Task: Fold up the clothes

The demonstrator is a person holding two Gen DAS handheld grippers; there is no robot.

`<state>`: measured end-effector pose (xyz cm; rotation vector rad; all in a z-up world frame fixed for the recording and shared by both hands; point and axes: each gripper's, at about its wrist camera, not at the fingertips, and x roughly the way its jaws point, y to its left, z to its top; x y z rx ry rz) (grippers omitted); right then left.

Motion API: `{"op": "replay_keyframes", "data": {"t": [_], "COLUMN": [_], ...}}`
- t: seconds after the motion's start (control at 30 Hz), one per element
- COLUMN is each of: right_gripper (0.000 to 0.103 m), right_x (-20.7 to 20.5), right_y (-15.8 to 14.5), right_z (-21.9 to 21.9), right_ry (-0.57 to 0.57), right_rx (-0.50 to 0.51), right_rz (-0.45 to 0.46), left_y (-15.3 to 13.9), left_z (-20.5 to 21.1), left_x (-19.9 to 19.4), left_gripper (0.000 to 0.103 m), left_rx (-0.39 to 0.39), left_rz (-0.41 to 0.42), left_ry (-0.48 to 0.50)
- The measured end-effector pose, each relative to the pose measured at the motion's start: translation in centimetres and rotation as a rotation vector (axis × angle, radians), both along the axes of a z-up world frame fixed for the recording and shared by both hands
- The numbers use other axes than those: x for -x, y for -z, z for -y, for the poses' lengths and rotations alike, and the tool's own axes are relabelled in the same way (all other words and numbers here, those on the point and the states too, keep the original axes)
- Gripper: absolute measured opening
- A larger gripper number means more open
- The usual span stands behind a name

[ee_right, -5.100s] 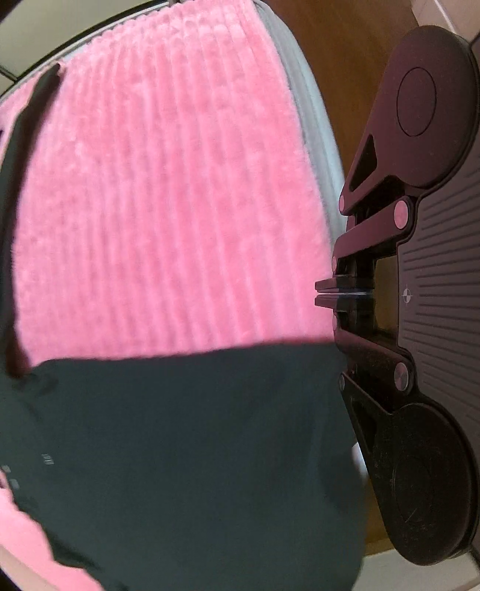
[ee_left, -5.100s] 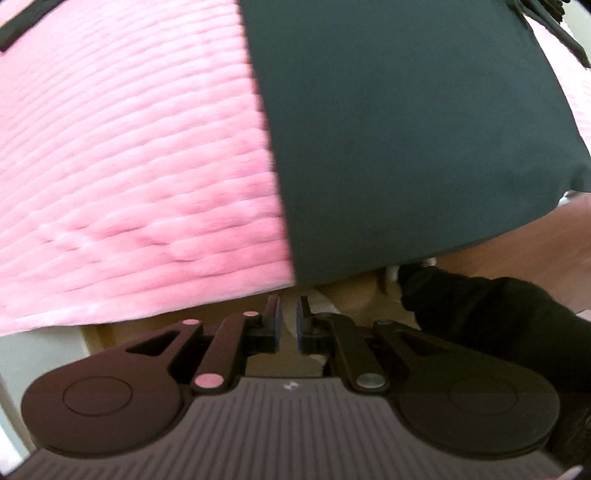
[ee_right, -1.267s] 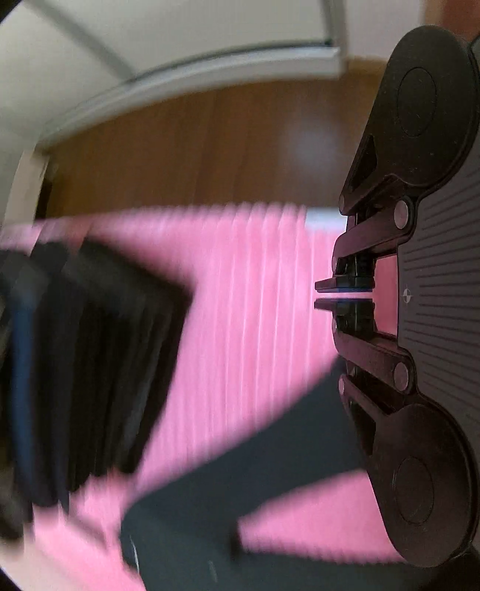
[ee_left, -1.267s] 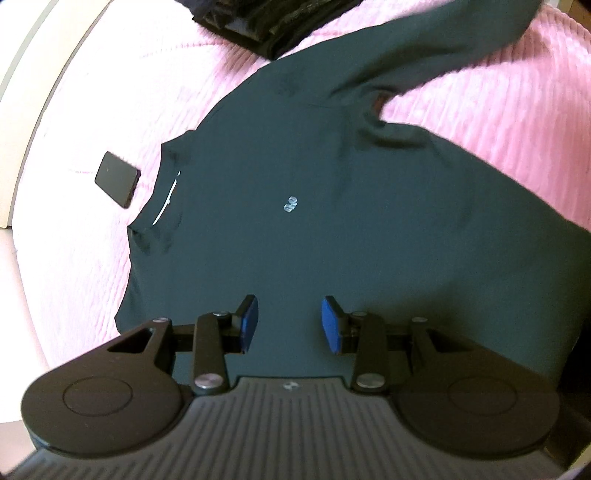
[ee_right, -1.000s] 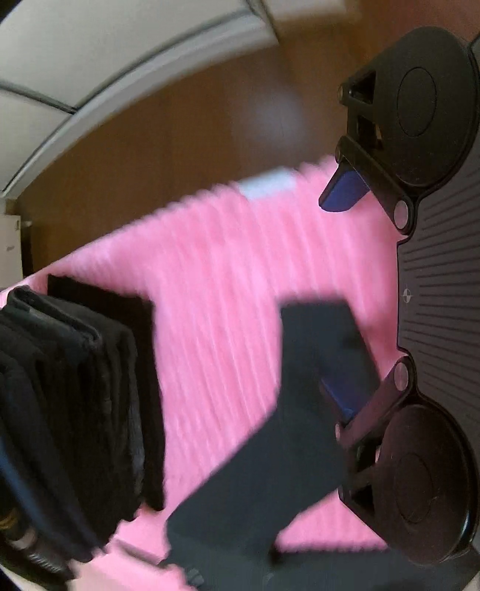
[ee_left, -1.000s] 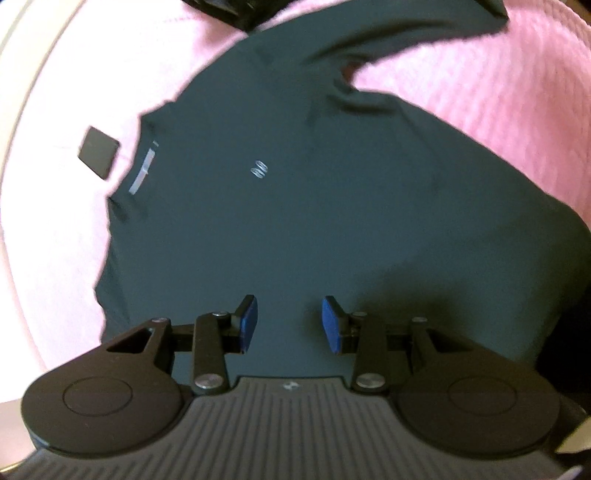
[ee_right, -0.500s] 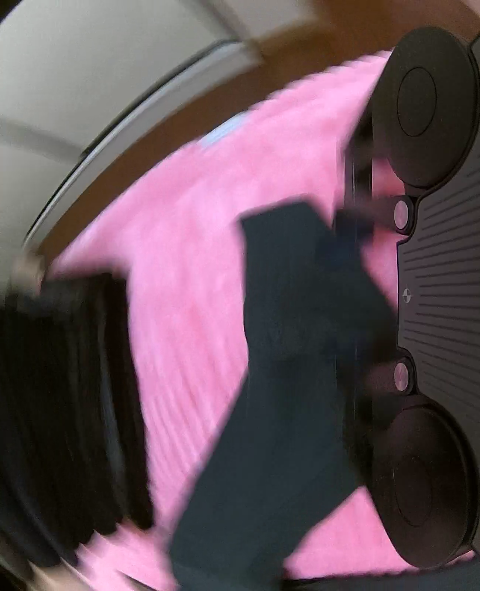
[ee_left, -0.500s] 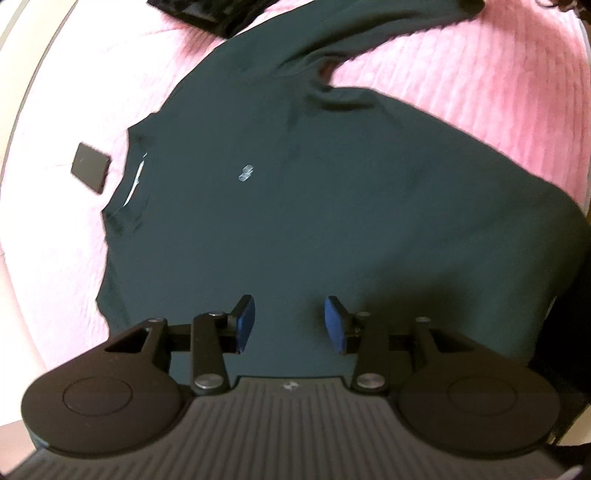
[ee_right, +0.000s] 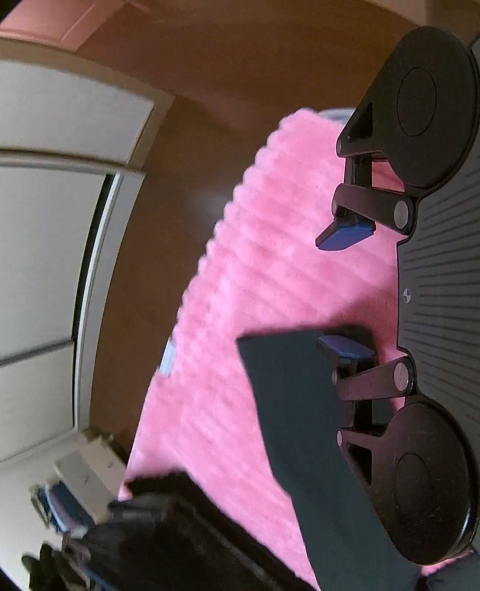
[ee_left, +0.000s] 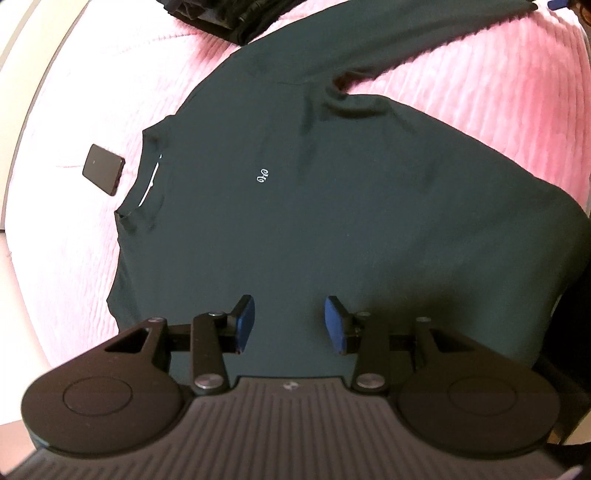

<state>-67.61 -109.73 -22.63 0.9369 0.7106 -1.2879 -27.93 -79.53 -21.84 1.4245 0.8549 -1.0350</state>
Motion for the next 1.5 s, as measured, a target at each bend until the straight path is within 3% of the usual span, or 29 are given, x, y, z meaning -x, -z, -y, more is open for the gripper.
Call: {"op": "replay_keyframes", "data": {"t": [0.13,0.27,0.37,0.43,0.5,0.57,0.6,0.63,0.67,0.83,1.03,1.1,1.17,1.33,1.5], "right_gripper": [0.055,0.054,0.025,0.023,0.023,0.029,0.049,0.077,0.084,0.085,0.085,0.088,0.098,0.099,0.099], "right_x": [-1.5,-3.3,-4.3,-4.6,-4.3,-4.2,-4.3,-4.4,-4.7,-7.0,-9.8,-11.1,-12.3,-13.8,-15.0], "right_y": [-1.0,1.2,2.5,1.9,1.0,-0.1,-0.9,-1.8,-2.6,-6.2,-9.8,-11.2,-12.6,-15.2,-14.8], "right_z": [1.5,5.6,7.8,8.5,8.7,8.3,7.6,6.9,5.8,-1.5,-13.5,-17.8,-22.2,-32.5,-39.4], "right_ry": [-0.121,-0.197,-0.264,-0.283,-0.232,-0.191,-0.192,-0.193,-0.206,-0.302,-0.363,-0.384,-0.406,-0.409,-0.447], "right_rx": [0.048,0.002,-0.042,0.008,0.024,0.039,0.052,0.064,0.073,0.044,-0.024,-0.008,0.008,0.039,-0.018], "right_rz": [0.029,0.02,-0.056,-0.106,-0.127,-0.136,-0.131,-0.126,-0.117,-0.035,0.053,0.058,0.062,0.074,0.02], "left_y": [0.4,0.1,-0.4,-0.7,-1.0,-1.4,-1.5,-1.7,-1.9,-3.6,-5.6,-6.3,-6.9,-7.3,-7.9], "left_z": [-0.7,-1.3,-1.8,-2.2,-2.5,-2.8,-3.0,-3.2,-3.7,-10.9,-19.6,-22.5,-25.6,-36.7,-45.4], "left_x": [0.1,0.4,0.5,0.6,0.7,0.8,0.9,0.9,0.9,-0.4,-2.0,-2.6,-3.1,-4.0,-4.6], "left_gripper": [0.037,0.037,0.037,0.037,0.037,0.037,0.037,0.037,0.037,0.038,0.042,0.043,0.049,0.061,0.065], "left_rx": [-0.022,-0.018,-0.005,0.005,0.014,0.023,0.028,0.032,0.041,0.139,0.255,0.294,0.33,0.374,0.416], "left_rz": [0.007,0.013,0.017,0.021,0.024,0.027,0.028,0.03,0.029,-0.002,-0.04,-0.053,-0.065,-0.088,-0.111], "left_ry": [-0.015,-0.033,-0.05,-0.062,-0.074,-0.086,-0.092,-0.098,-0.11,-0.231,-0.377,-0.426,-0.472,-0.546,-0.646]}}
